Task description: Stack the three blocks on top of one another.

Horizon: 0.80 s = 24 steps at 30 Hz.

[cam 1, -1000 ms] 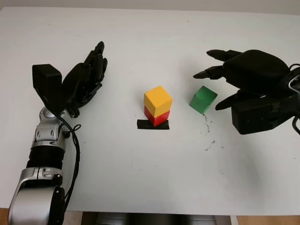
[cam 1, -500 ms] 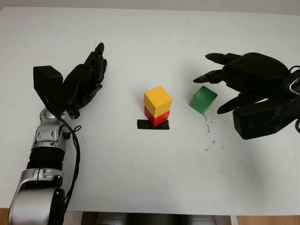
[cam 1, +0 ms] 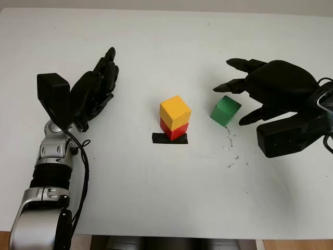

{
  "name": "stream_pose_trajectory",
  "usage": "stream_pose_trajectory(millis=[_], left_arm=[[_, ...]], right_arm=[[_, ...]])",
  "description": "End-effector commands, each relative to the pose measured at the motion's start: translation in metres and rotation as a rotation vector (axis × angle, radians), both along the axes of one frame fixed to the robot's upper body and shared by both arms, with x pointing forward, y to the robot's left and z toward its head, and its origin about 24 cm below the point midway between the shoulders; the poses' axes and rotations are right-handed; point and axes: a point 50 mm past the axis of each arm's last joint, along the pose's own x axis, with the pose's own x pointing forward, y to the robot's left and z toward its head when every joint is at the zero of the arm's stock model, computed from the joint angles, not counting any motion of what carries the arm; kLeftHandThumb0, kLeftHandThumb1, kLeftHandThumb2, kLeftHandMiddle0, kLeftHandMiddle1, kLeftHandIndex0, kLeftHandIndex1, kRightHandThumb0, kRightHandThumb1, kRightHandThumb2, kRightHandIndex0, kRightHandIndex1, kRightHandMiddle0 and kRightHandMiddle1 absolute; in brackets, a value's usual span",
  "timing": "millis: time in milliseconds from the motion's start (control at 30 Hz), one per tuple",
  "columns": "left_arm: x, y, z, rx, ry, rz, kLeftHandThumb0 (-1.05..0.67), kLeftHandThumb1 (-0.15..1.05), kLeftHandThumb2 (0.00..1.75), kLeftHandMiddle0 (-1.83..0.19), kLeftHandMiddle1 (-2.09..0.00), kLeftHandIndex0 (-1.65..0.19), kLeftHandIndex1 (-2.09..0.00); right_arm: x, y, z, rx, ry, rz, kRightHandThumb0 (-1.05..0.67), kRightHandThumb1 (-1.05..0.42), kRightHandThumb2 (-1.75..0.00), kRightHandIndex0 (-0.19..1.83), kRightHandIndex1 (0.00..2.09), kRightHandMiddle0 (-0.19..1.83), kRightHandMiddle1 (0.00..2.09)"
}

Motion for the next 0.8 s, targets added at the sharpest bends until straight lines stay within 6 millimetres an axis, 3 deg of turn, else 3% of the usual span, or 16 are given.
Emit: stream_pose_trajectory(millis=[0, 567, 767], left_arm=[[-0.0023, 0.0, 0.0023, -0.006, -0.018, -0.002, -0.86, 1.05, 0.65, 0.19, 0.0, 0.19, 0.0], [-0.0029, -0.0006, 0.0001, 0.005, -0.02, 0.001, -0.85, 1.05, 0.65, 0.19, 0.0, 0.19, 0.0], [-0.0027, -0.0013, 0.0005, 0.01, -0.017, 0.003, -0.85, 1.05, 0.65, 0.19, 0.0, 0.19, 0.0]], right_arm=[[-0.0005, -0.0003, -0.003, -0.003, 0.004, 0.007, -0.49, -0.84, -0.05, 0.14, 0.08, 0.57, 0.14], [0.0002, 0.0033, -0.0111, 0.044, -0.008, 0.058, -0.45, -0.82, -0.06, 0.18, 0.07, 0.65, 0.16], [0.0008, 0.0004, -0.0115, 0.056, -0.066, 0.09, -0.39, -0.86, -0.06, 0.28, 0.09, 0.87, 0.36]])
